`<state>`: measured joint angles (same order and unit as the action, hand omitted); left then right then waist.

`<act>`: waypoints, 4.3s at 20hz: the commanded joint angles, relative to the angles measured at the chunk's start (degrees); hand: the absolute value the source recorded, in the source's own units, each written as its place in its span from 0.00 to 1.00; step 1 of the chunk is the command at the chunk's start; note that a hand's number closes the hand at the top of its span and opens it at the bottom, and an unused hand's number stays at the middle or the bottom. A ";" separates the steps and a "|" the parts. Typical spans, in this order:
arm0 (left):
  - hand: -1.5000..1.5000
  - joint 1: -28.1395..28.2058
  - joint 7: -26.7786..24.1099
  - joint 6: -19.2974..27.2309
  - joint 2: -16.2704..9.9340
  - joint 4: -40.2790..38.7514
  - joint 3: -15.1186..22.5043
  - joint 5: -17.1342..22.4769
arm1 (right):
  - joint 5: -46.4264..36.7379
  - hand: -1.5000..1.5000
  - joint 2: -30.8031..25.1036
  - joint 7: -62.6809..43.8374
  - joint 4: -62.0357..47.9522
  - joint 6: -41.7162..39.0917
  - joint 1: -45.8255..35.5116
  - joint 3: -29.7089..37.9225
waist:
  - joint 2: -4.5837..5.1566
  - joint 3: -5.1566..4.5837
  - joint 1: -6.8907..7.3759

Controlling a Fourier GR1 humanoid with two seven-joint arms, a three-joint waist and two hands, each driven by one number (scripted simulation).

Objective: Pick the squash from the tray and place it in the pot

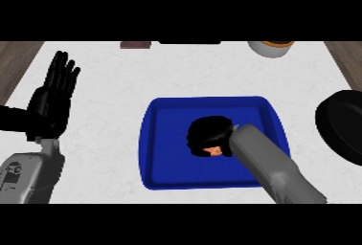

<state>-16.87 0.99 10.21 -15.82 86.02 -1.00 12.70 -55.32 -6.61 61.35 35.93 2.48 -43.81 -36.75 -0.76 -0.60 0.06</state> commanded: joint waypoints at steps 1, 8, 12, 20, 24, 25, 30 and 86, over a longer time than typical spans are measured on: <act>0.50 2.27 -3.09 -0.67 0.88 -1.50 -0.29 -0.54 | 3.13 1.00 -1.97 2.74 5.69 2.57 3.23 4.02 | 0.61 0.59 -0.56; 0.50 1.15 0.44 0.95 -0.27 0.25 -1.33 -0.33 | 10.24 1.00 -6.63 -33.93 -4.20 4.86 -2.81 23.94 | 0.71 0.31 -3.47; 0.50 1.74 0.14 1.00 -1.02 -0.01 -1.66 -0.89 | 12.03 1.00 -9.22 -51.14 -6.26 11.98 -5.83 31.35 | 0.05 0.04 -4.08; 0.50 1.57 0.40 0.36 -0.13 0.71 -0.24 -0.80 | 4.03 1.00 -17.19 -87.02 -10.02 29.77 -16.31 36.13 | 0.04 -0.28 -0.86; 0.50 0.78 0.65 0.17 0.12 0.97 0.43 -1.00 | -5.30 1.00 -19.39 -105.36 -13.13 35.34 -21.12 33.02 | 0.19 -0.16 0.26; 0.50 0.41 0.85 -0.78 -0.87 0.77 0.18 -0.82 | -7.74 1.00 -19.73 -109.87 -13.82 36.84 -22.22 32.17 | 0.39 -0.08 0.54; 0.50 3.53 -1.52 -0.50 0.09 1.36 0.28 -1.35 | -18.14 1.00 -18.98 -131.60 -16.98 33.89 -25.17 27.54 | 0.20 0.26 0.32; 0.50 1.77 1.49 -3.23 1.94 2.41 -4.02 -1.62 | 32.22 0.00 -24.63 -83.13 30.77 44.96 26.41 66.94 | 0.59 0.63 -0.74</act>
<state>-14.92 2.27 7.66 -13.72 88.46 -4.04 10.21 -28.51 -31.81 -25.65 61.58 45.89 -21.03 26.54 -0.15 0.03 -0.50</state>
